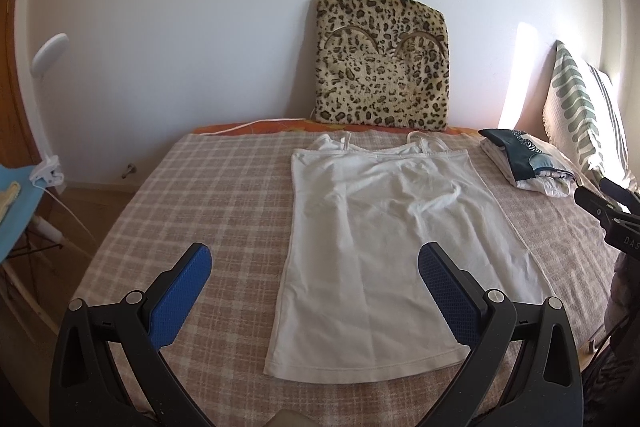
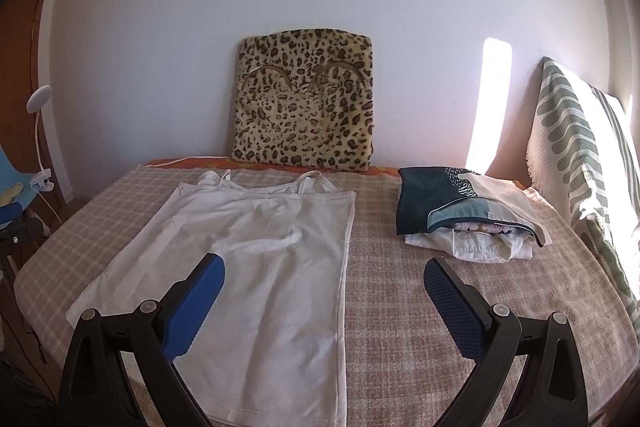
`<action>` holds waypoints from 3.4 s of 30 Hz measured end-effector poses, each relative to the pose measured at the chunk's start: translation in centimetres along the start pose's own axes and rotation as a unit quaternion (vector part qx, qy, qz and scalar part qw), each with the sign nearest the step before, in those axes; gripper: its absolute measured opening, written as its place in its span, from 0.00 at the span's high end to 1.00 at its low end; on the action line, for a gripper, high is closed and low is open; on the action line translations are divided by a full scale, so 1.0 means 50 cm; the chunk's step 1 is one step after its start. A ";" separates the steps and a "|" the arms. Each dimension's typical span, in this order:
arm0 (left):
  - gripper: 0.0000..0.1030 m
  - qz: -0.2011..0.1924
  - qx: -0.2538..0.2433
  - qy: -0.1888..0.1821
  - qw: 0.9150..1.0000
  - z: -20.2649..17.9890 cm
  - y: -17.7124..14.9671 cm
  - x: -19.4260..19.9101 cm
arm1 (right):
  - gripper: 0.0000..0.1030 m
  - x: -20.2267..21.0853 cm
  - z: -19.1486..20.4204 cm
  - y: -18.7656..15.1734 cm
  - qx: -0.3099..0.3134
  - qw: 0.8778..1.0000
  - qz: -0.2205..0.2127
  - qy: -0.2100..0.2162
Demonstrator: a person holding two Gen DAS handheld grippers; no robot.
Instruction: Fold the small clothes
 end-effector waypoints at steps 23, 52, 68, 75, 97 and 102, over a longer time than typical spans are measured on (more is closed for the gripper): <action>0.39 0.161 0.119 -0.089 0.976 0.074 -0.191 -0.145 | 0.16 -0.299 0.396 0.149 0.085 0.971 0.116 0.191; 0.93 0.172 0.159 -0.141 0.962 0.092 -0.212 -0.190 | 0.42 -0.724 0.668 0.091 0.124 0.928 0.318 0.149; 0.98 0.124 0.132 -0.180 0.967 0.051 -0.156 -0.153 | 0.93 -0.755 0.623 0.120 0.111 0.936 0.317 0.109; 0.98 0.115 0.113 -0.208 0.965 0.003 -0.132 -0.136 | 0.93 -0.710 0.565 0.174 0.100 0.942 0.296 0.119; 0.98 0.142 0.000 -0.256 0.956 -0.204 -0.139 -0.170 | 0.93 -0.684 0.296 0.157 0.060 0.953 0.292 0.051; 0.98 0.155 -0.013 -0.247 0.956 -0.224 -0.148 -0.194 | 0.93 -0.701 0.308 0.147 0.068 0.952 0.292 0.061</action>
Point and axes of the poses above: each gripper's, at about its wrist camera, not at the fingertips, and x roughly against the way its jaws point, z to its left, y to its top, the point moved 10 cm from there along -x, roughly the way its jaws point, and after that the axes turned 2 degrees about z, right-handed, at the moved point
